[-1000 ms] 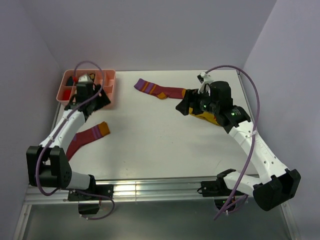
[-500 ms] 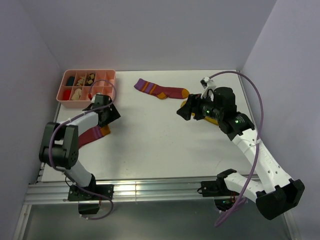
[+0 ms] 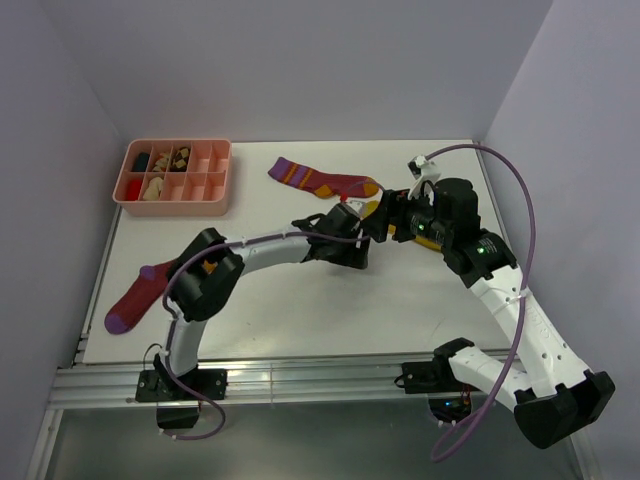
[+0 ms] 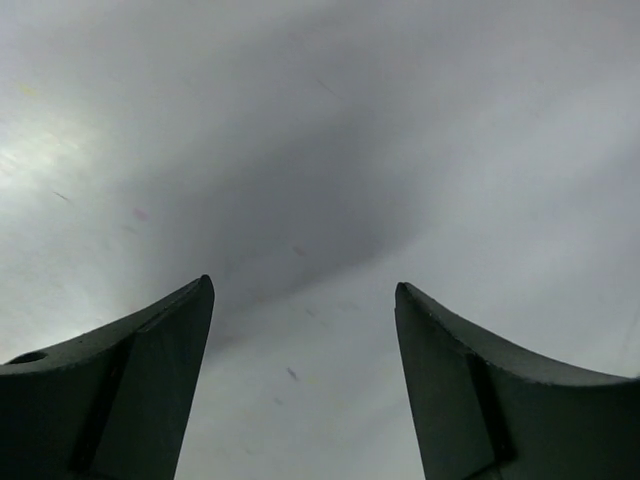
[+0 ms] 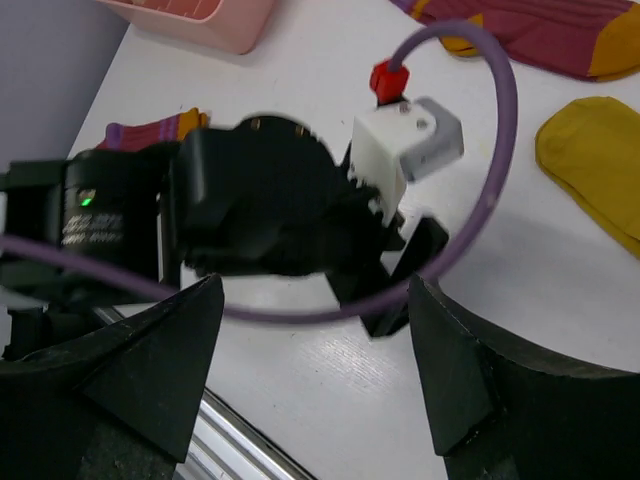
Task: Roll the socks
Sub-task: Move the sock to the center of the board.
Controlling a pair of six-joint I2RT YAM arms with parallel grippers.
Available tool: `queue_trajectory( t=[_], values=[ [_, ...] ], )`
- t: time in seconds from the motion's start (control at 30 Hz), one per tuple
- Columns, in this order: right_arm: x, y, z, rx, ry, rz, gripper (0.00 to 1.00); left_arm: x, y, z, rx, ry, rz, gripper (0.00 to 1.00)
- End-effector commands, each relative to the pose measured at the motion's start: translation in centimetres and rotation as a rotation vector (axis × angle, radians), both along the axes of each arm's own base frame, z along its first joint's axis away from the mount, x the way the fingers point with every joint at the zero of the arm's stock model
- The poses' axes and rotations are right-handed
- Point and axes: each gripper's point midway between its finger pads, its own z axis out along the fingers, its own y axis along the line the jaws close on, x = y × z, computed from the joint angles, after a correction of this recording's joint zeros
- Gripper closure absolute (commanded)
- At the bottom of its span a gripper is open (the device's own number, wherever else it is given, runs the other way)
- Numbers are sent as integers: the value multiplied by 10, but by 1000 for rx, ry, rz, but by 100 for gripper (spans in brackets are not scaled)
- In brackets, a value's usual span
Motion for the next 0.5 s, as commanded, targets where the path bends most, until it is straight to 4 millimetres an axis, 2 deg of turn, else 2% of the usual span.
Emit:
queue_trajectory(
  t=[0.0,0.03,0.07,0.1,0.13,0.17,0.2,0.27,0.3,0.33,0.37,0.4,0.43,0.47],
  values=[
    [2,-5,8,-19,-38,-8,19,2,20,36,17,-31,109,22],
    [2,-5,6,-20,-36,-6,19,11,37,49,30,-74,185,22],
    [3,-4,6,-15,-38,-3,19,10,54,40,55,-62,250,23],
    [2,-2,7,-10,-36,8,19,16,72,40,65,-65,313,22],
    [2,-1,5,-9,-33,14,19,22,90,50,66,-94,384,23],
    [3,0,3,-8,-26,17,19,16,111,37,90,-60,446,22],
    [2,1,3,-5,-24,24,19,24,136,35,100,-50,525,22],
    [2,3,2,2,-25,32,19,30,175,41,112,-66,653,23],
    [2,4,2,4,-25,34,19,29,208,30,156,-49,725,23],
    [1,4,-1,3,-18,38,19,30,223,37,147,-61,770,23],
    [1,5,-1,5,-20,41,19,25,241,29,171,-58,812,24],
    [1,4,-1,5,-22,42,19,29,263,28,174,-58,873,25],
    [0,5,-2,6,-19,46,19,30,275,32,159,-70,904,25],
    [0,5,-2,6,-19,48,19,27,288,25,171,-59,932,25]
  ],
)
